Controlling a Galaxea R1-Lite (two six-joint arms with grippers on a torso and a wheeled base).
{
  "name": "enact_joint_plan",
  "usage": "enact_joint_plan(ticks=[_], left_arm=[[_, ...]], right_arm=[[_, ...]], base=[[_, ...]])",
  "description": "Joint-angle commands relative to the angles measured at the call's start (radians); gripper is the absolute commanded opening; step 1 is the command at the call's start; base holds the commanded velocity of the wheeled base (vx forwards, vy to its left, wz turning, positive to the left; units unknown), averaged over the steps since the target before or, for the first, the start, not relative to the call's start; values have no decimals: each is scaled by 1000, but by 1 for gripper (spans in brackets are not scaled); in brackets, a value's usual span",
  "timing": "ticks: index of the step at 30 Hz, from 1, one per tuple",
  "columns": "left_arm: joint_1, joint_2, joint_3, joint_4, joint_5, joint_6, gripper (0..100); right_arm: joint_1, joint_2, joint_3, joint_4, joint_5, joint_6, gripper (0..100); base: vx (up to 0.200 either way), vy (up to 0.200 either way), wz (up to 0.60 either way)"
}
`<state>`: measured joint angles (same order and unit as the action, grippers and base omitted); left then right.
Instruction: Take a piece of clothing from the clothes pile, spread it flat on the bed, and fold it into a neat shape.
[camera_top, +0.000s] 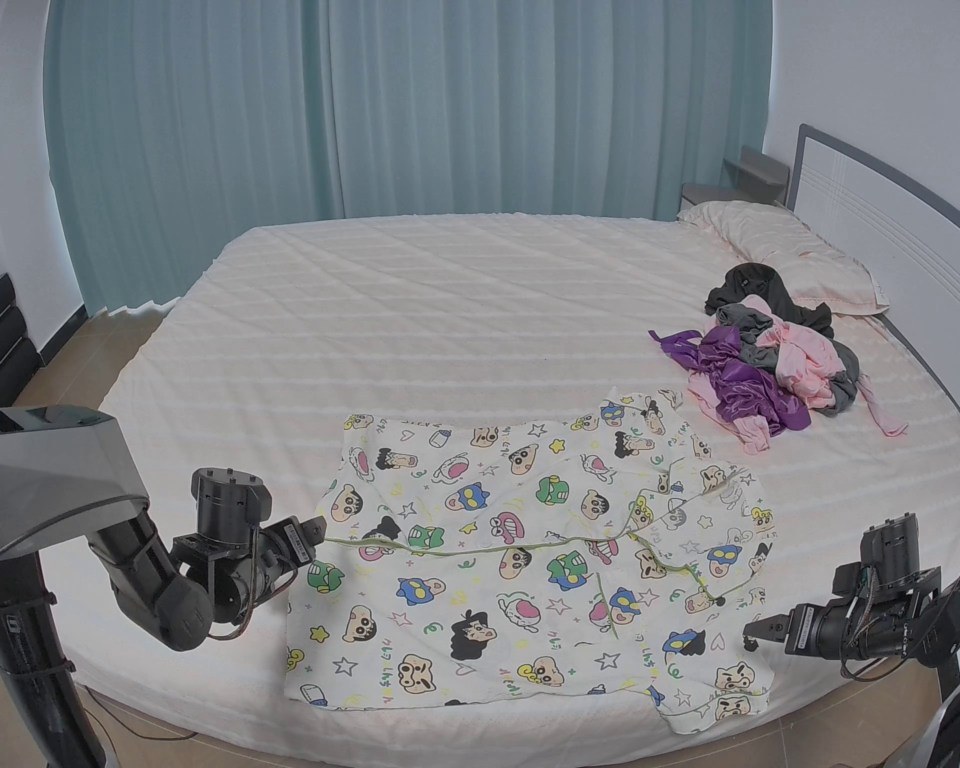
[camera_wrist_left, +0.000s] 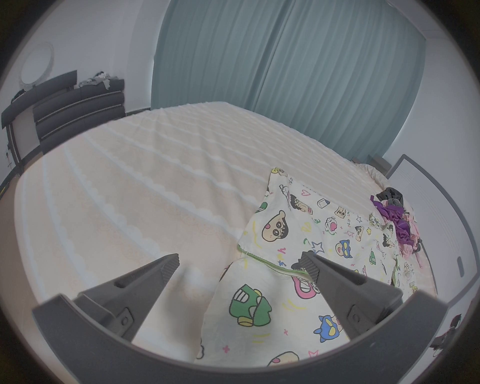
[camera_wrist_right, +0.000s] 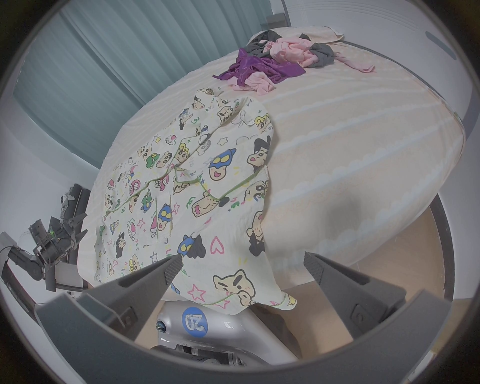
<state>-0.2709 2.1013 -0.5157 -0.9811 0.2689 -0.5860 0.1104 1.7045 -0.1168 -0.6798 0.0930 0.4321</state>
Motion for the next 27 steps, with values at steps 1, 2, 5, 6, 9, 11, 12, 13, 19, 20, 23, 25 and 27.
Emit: enact_joint_plan(ticks=[1,2,5,6,9,11,12,13,19,20,23,25,27], left_arm=[[-28,-64,34,-2,38,-2,100],[-28,-64,39,-2,46,-5,100],[-30,-64,51,-8,55,-9,100],[-30,-66,60,-25,53,-12,100],[-34,-66,80,-105,55,-12,100],[-36,-61,82,-114,56,-14,100],[-36,-60,82,-114,56,-14,100],[-36,-60,83,-116,55,-15,100],[-30,-47,82,-120,52,-15,100],[-31,-44,82,-120,52,-15,100],[-30,-35,80,-122,47,-15,100],[-28,-29,75,-122,44,-18,100],[-27,-20,71,-122,44,-26,100]], right_arm=[[0,43,3,-6,4,0,100],[0,43,3,-6,4,0,100],[2,41,3,-6,5,0,100],[2,43,3,-6,5,0,100],[2,43,3,-6,5,2,100],[2,43,3,-6,5,2,100],[2,43,2,-6,4,2,100],[3,43,2,-6,5,0,100],[3,37,2,-6,4,0,100],[3,37,2,-6,4,0,100],[5,35,2,-6,4,0,100],[5,32,3,-6,4,0,100],[5,32,2,-6,4,0,100]], base=[[0,0,0],[0,0,0],[0,0,0],[0,0,0],[0,0,0],[0,0,0],[0,0,0],[200,0,0],[200,0,0],[200,0,0],[67,0,0],[0,0,0],[0,0,0]])
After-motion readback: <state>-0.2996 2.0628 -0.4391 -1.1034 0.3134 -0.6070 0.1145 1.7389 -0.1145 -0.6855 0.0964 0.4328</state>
